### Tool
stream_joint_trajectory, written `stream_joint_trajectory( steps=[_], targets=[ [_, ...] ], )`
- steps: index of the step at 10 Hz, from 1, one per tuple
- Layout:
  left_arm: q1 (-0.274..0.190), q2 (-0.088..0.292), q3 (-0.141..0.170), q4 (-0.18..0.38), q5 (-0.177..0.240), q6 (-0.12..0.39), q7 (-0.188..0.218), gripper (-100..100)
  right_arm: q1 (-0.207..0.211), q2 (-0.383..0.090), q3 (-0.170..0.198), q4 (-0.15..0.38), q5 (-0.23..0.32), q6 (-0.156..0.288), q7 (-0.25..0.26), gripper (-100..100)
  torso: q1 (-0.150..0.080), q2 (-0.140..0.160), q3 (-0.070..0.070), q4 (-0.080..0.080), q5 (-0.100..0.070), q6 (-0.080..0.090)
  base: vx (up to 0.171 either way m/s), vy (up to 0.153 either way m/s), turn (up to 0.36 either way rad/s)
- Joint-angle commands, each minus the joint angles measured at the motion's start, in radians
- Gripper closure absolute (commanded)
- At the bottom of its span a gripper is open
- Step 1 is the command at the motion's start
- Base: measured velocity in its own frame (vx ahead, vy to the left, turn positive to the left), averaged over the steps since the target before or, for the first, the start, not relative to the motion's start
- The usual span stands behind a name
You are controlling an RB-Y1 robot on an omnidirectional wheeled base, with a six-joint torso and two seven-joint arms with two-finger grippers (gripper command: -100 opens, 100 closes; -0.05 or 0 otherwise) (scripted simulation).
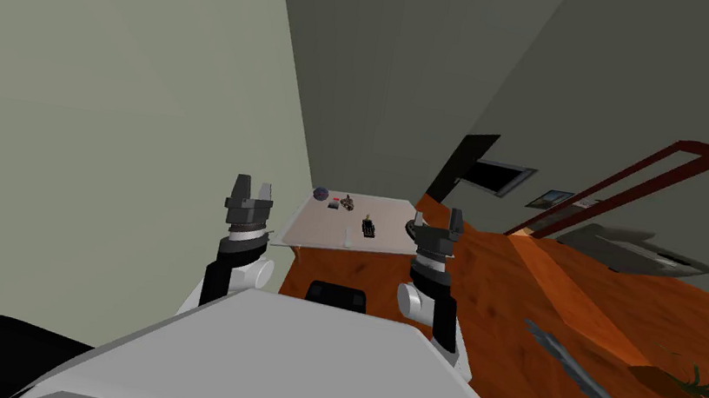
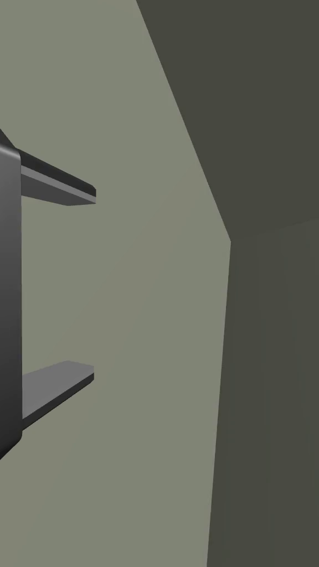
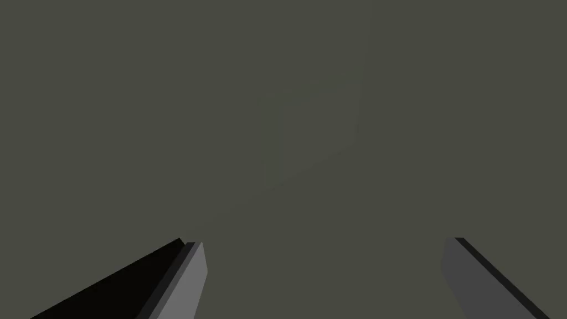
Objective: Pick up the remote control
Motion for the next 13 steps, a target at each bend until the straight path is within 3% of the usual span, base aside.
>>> stream_joint_trajectory(
  steps=[1, 5, 12, 13],
  targets=[
    [0.000, 0.000, 0.000, 0.000, 0.000, 0.000, 0.000, 0, 0.012, -0.041, 0.007, 0.011, -0.015, 0.019, 0.021, -100, 0.000, 0.000, 0.000, 0.000, 0.000, 0.000, -0.013, -0.004, 0.190],
    [0.000, 0.000, 0.000, 0.000, 0.000, 0.000, 0.000, 0, 0.052, -0.118, 0.028, 0.050, -0.068, 0.084, 0.091, -100, -0.002, 0.002, 0.001, 0.000, 0.000, 0.000, -0.030, -0.020, 0.265],
    [0.000, 0.000, 0.000, 0.000, 0.000, 0.000, 0.000, 0, 0.150, -0.258, 0.079, 0.183, -0.226, 0.268, 0.279, -100, -0.003, 0.002, 0.001, 0.000, -0.001, 0.000, -0.035, -0.023, 0.383],
    [0.000, 0.000, 0.000, 0.000, 0.000, 0.000, 0.000, 0, 0.150, -0.258, 0.079, 0.183, -0.226, 0.274, 0.279, -100, -0.003, 0.001, 0.001, 0.000, -0.001, 0.000, -0.017, -0.016, 0.274]
  ],
)
